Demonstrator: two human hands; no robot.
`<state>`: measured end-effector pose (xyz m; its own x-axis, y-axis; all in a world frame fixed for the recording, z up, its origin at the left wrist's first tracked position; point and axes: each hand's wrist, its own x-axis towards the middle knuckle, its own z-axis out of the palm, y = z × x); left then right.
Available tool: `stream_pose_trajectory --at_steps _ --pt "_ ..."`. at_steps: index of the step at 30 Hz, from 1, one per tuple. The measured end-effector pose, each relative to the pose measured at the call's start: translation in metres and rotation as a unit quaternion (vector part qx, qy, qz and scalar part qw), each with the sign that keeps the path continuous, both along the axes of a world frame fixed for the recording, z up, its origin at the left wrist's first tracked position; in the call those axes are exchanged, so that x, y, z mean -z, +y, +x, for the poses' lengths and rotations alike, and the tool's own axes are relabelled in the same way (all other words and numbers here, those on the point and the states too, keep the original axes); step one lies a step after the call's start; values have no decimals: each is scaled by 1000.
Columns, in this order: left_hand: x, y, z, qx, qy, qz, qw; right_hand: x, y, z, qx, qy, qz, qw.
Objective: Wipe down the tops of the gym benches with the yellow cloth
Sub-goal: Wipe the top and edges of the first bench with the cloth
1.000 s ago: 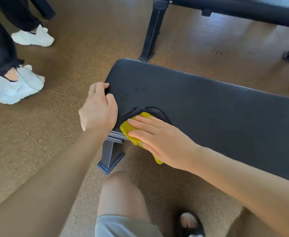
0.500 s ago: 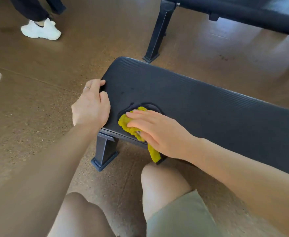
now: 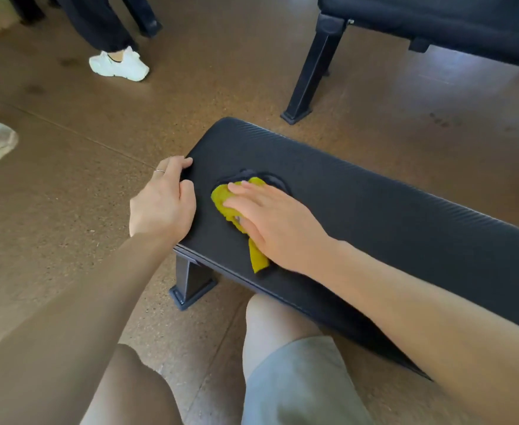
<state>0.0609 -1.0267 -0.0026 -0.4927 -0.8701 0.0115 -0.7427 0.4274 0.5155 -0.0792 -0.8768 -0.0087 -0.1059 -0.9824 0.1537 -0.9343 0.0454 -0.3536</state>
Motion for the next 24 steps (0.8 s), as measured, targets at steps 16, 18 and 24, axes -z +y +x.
stream_pose_trajectory --at_steps 16,18,24 --pt "-7 4 -5 -36 -26 18 999 10 28 -69 178 17 10 984" --pt "-5 3 -4 -39 -20 15 999 7 -6 -77 189 32 -3 981" --pt "-5 4 0 -25 -6 19 999 -1 -32 -88 222 31 23 974"
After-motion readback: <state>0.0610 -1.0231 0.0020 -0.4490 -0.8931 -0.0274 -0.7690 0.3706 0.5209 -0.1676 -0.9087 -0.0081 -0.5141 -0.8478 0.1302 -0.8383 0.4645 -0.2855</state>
